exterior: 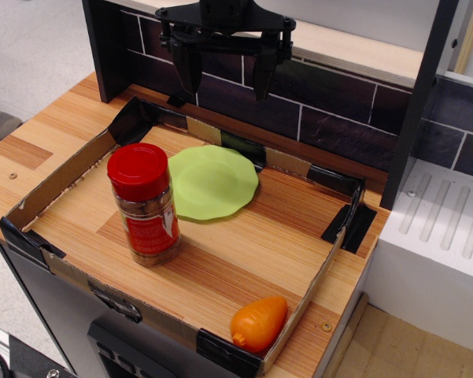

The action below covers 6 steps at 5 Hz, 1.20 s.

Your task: Topple basil bottle

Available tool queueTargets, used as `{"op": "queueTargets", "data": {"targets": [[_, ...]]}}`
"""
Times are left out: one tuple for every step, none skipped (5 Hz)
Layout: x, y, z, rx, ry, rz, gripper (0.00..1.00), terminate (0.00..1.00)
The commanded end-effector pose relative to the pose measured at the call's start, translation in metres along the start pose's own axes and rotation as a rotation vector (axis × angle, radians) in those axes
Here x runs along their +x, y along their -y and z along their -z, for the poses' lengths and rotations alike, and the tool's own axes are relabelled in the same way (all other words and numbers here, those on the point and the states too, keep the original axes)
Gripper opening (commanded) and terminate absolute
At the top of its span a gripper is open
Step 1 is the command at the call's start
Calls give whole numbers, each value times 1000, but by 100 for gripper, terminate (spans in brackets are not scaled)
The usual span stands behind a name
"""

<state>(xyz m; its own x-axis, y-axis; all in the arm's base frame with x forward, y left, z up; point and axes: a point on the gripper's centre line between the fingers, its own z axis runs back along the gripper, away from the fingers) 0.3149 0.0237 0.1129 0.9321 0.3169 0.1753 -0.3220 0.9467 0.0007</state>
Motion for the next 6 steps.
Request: {"op": "queueTargets", "data": {"targets": [[0,0,0,0,0,0,100,0],[-13,-2,-2,-51,-45,120,100,0],[-25,-11,-4,-63,-36,168,100,0],[-35,-31,-7,-58,-19,184,100,0],[-48,-37,-5,-28,11,181,100,0],[-59,-43,-3,-5,38,185,100,0]]}}
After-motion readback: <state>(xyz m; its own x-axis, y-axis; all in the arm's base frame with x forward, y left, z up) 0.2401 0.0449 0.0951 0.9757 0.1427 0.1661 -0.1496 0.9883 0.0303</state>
